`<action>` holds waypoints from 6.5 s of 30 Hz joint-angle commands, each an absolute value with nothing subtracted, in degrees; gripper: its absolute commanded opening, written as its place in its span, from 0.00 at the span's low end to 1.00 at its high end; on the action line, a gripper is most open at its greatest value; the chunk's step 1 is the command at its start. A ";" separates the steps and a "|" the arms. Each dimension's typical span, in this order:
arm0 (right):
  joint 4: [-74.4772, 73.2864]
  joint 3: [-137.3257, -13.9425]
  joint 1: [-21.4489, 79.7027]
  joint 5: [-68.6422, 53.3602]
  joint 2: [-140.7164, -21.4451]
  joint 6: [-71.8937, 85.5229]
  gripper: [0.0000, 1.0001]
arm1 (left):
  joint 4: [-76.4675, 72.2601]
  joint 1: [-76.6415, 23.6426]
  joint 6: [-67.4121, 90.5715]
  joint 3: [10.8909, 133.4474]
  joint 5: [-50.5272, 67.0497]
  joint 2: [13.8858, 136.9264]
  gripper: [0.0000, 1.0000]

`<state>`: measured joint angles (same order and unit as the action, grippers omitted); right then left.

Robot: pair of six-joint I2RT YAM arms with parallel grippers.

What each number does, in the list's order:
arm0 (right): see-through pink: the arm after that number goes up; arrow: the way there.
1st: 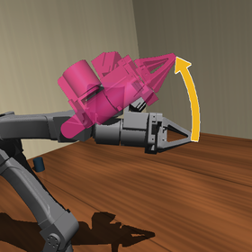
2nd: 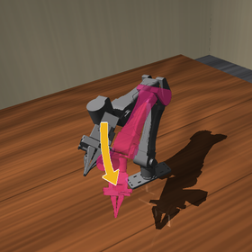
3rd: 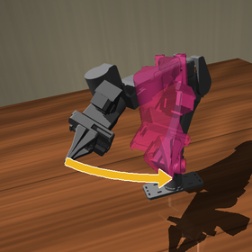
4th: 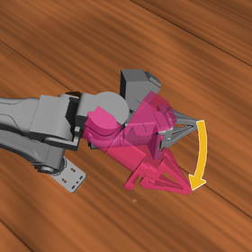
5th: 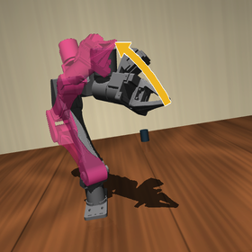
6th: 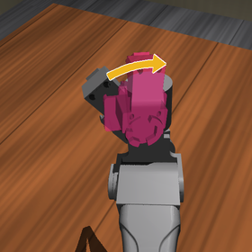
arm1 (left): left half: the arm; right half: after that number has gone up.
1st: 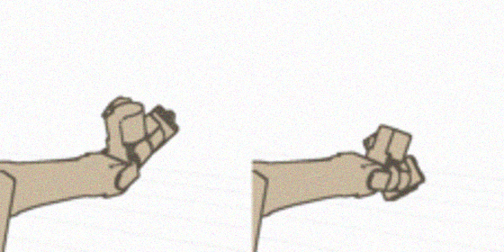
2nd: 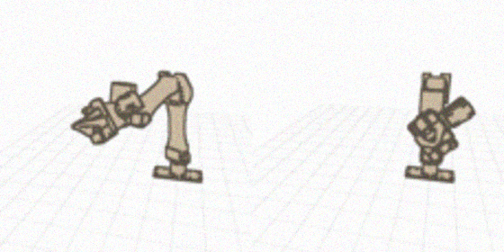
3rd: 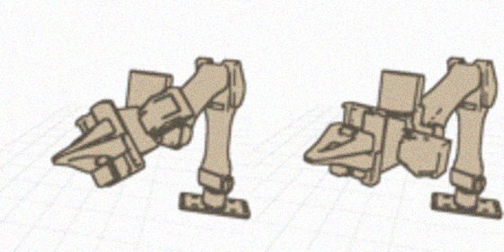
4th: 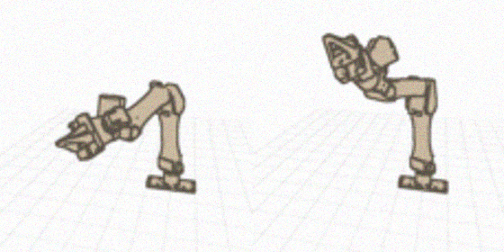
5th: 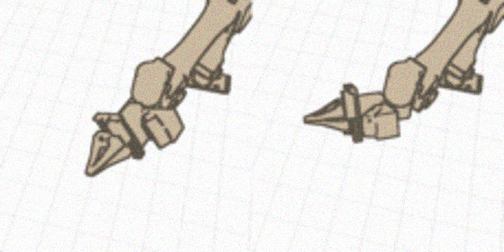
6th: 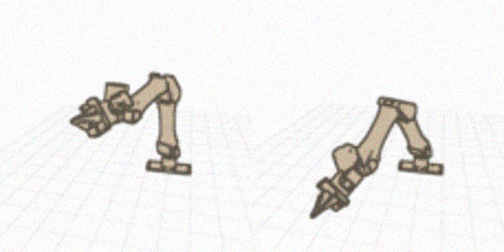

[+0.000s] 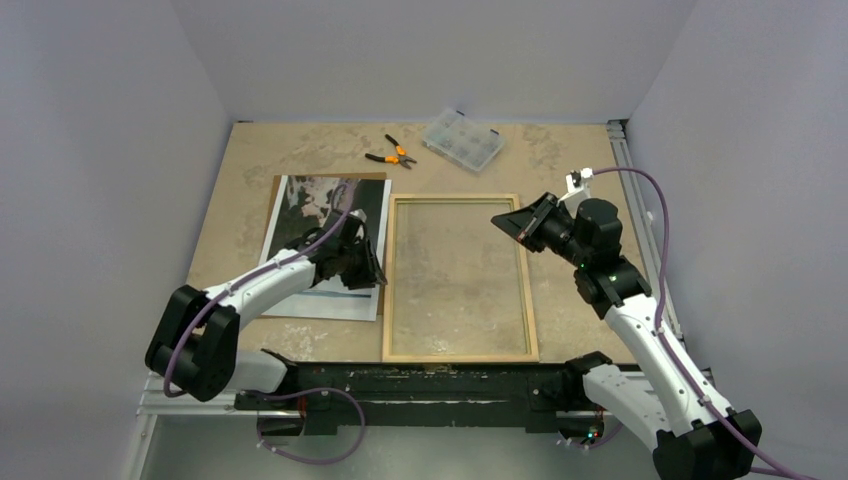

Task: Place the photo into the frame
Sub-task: Place the photo frame item in the photo frame.

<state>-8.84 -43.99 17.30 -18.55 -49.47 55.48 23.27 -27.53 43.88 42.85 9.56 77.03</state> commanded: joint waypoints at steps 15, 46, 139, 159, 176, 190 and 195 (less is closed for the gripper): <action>-0.53 -39.79 17.47 -18.98 -49.04 59.03 0.00 | 24.49 -30.78 43.95 45.76 5.19 85.35 0.14; 4.37 -42.31 17.84 -18.50 -53.12 58.54 0.00 | 26.08 -30.99 42.89 46.59 4.64 88.06 0.06; 16.36 -21.84 17.84 -11.98 -43.98 55.49 0.00 | 26.14 -30.94 41.93 47.12 5.36 91.85 0.00; 10.33 -29.53 17.75 -25.76 -53.45 47.02 0.45 | 26.41 -30.96 41.40 47.29 5.37 92.55 0.00; -1.05 -36.45 17.75 -23.42 -53.64 43.14 0.03 | 27.42 -30.95 41.25 47.61 4.81 92.07 0.00; -5.56 -40.78 17.75 -27.00 -53.98 41.87 0.65 | 27.25 -30.95 41.25 47.73 5.01 92.59 0.00; -8.15 -44.64 17.67 -30.68 -55.75 41.09 0.71 | 27.33 -30.97 41.05 47.88 5.10 92.82 0.00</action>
<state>-7.01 -39.22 17.63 -26.79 -54.70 42.54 27.81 -30.76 43.24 49.43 10.13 88.73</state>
